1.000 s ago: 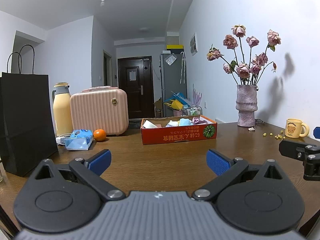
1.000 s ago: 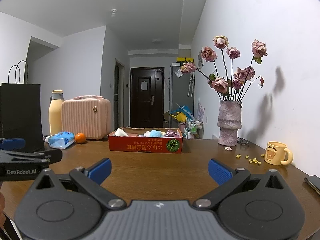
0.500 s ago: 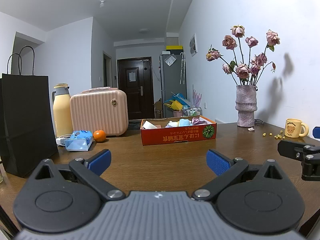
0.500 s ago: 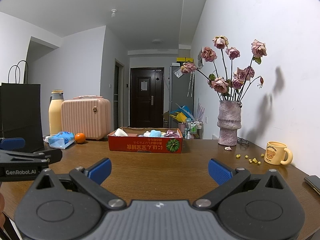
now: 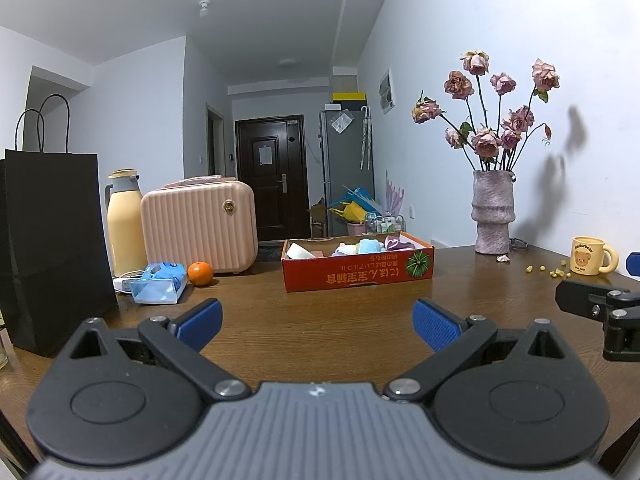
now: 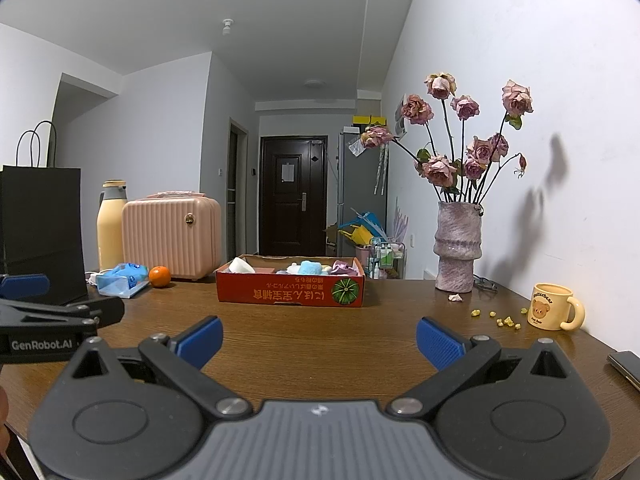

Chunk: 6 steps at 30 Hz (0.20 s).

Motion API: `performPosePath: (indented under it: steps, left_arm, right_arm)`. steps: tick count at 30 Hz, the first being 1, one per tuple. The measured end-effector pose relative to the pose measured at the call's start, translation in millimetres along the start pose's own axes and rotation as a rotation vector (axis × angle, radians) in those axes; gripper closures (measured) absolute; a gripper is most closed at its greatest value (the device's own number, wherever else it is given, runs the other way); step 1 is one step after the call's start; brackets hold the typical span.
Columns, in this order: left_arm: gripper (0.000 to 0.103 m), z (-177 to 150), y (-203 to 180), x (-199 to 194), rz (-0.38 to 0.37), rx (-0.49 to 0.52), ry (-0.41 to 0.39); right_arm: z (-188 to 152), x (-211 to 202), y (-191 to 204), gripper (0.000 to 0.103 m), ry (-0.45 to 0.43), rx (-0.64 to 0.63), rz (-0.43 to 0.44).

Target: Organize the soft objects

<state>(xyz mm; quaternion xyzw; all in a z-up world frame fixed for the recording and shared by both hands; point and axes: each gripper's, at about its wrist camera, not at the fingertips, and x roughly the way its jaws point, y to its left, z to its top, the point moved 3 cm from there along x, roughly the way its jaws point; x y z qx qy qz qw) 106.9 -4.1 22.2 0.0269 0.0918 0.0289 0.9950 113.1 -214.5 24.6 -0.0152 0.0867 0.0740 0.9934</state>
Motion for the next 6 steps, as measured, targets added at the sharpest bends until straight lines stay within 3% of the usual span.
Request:
performPosePath:
  steps: [6]
  left_arm:
    - [0.000, -0.7, 2.5, 2.7, -0.005, -0.012, 0.008]
  right_arm:
    - [-0.7, -0.1, -1.5, 0.000, 0.003, 0.002, -0.001]
